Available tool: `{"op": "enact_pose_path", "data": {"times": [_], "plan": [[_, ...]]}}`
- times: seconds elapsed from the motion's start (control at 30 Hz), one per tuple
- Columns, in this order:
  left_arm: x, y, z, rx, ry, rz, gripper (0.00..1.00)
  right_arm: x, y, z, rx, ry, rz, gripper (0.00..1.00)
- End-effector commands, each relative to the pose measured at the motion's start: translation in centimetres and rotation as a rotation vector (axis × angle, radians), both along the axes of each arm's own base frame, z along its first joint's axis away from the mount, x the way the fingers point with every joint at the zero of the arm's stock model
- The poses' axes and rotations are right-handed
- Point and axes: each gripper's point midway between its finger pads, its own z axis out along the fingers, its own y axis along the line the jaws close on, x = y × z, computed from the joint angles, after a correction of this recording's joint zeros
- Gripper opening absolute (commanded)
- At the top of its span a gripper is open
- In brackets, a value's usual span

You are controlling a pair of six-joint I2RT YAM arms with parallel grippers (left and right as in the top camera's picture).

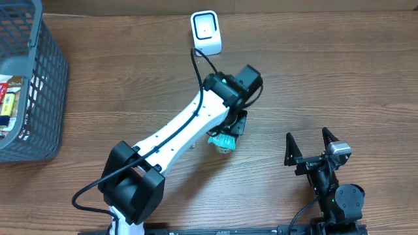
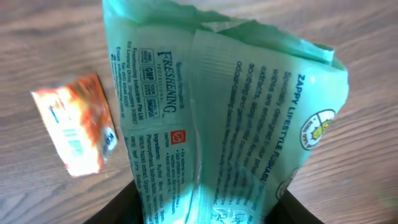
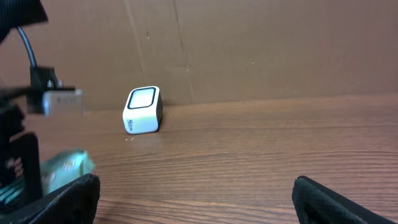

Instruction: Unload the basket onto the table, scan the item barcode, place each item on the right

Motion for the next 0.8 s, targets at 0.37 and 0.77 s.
{"op": "enact_pose_path", "data": {"times": [0.37, 0.77], "plan": [[6.3, 4.4, 2.5, 0.096, -0.23, 0.127, 0.41, 0.0, -0.1, -0.2, 0.003, -0.003, -0.003, 1.0], [3.4, 6.9, 1.1, 0.184, -0.093, 0.137, 0.4, 0.0, -0.1, -0.2, 0.003, -0.003, -0.003, 1.0]]}}
